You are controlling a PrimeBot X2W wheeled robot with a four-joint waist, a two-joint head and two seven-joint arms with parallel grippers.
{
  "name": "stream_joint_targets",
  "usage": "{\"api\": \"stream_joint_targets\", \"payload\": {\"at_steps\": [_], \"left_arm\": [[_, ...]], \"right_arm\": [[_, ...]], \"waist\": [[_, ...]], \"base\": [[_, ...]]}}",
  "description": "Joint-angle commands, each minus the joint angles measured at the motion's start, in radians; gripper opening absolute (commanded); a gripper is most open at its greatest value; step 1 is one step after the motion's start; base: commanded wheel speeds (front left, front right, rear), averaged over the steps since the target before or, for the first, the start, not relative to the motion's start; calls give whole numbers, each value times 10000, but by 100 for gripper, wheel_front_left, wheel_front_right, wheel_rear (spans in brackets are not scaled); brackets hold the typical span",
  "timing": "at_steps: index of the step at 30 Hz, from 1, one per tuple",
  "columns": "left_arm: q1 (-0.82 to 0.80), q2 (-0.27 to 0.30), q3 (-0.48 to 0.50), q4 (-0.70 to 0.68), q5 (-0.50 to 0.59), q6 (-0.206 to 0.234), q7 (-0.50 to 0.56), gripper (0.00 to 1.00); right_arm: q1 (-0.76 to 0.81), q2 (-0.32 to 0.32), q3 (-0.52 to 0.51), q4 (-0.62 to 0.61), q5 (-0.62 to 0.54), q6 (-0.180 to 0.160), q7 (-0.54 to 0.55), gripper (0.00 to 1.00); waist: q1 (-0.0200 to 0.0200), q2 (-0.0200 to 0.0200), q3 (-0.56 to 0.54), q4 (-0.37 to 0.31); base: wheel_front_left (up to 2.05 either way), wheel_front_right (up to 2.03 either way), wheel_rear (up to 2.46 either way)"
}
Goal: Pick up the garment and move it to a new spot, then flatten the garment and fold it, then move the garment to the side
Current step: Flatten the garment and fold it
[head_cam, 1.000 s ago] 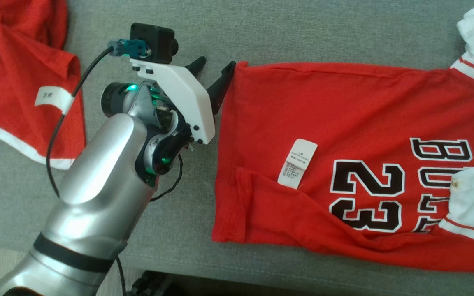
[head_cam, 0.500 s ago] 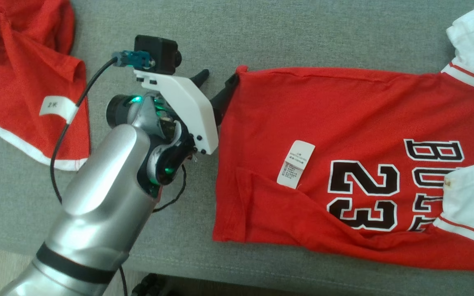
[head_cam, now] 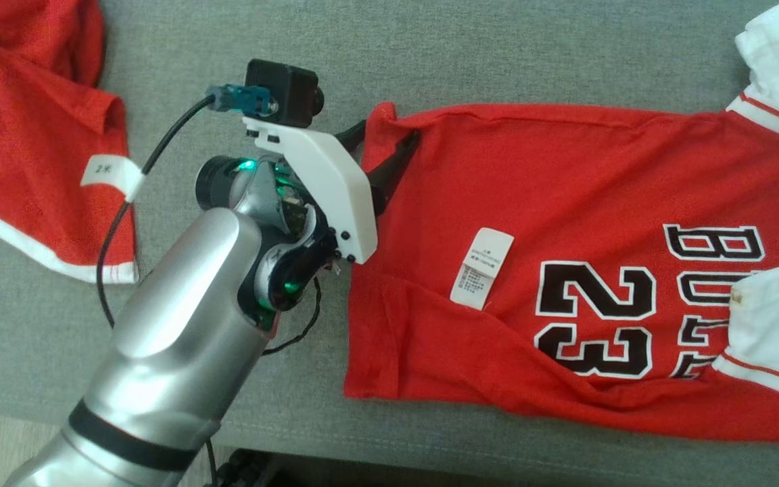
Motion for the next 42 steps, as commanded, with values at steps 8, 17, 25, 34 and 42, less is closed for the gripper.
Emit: {"api": "stream_joint_targets", "payload": {"at_steps": [8, 17, 25, 34, 42], "left_arm": [[-371, 126, 263, 496, 150, -79, -404, 0], [-285, 487, 823, 367, 148, 95, -1120, 0], [-111, 685, 1263, -22, 46, 390, -1470, 0], [1003, 928, 1238, -813, -167, 448, -1589, 0], [3496, 1756, 1668, -3234, -605, 1046, -1711, 0]], "right_arm": [[166, -20, 472, -147, 155, -7, -684, 0], [-439, 149, -285, 175, -233, -7, -2669, 0], [-521, 233, -265, 85, -57, -7, -3510, 0], [1596, 28, -17, -1328, 633, -7, -3363, 0], [5774, 124, -1400, -4224, 1074, -7, -2510, 0]], "waist": [[0, 0, -71, -84], [0, 0, -551, -274], [0, 0, -916, -473], [0, 0, -1372, -871], [0, 0, -2062, -1413]], "base": [[0, 0, 0], [0, 0, 0], [0, 0, 0], [0, 0, 0], [0, 0, 0]]}}
